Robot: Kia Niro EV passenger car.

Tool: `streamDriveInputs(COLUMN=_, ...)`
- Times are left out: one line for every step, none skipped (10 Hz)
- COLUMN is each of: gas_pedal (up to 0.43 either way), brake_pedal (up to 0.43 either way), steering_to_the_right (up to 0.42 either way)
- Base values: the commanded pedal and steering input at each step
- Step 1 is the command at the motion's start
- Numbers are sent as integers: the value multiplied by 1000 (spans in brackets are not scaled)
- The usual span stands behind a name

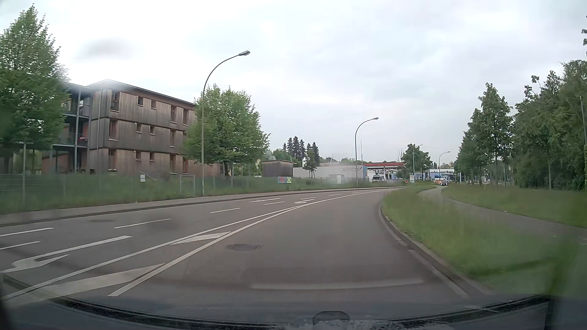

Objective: Follow the waypoints while adhering to traffic rules and regulations

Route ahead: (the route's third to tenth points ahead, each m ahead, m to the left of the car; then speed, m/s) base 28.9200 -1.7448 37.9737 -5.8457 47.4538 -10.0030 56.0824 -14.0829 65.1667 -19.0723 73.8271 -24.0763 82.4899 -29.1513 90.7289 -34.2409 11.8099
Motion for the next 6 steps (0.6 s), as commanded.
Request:
streamDriveInputs(gas_pedal=110, brake_pedal=0, steering_to_the_right=47)
streamDriveInputs(gas_pedal=110, brake_pedal=0, steering_to_the_right=47)
streamDriveInputs(gas_pedal=110, brake_pedal=0, steering_to_the_right=48)
streamDriveInputs(gas_pedal=110, brake_pedal=0, steering_to_the_right=49)
streamDriveInputs(gas_pedal=110, brake_pedal=0, steering_to_the_right=49)
streamDriveInputs(gas_pedal=110, brake_pedal=0, steering_to_the_right=49)
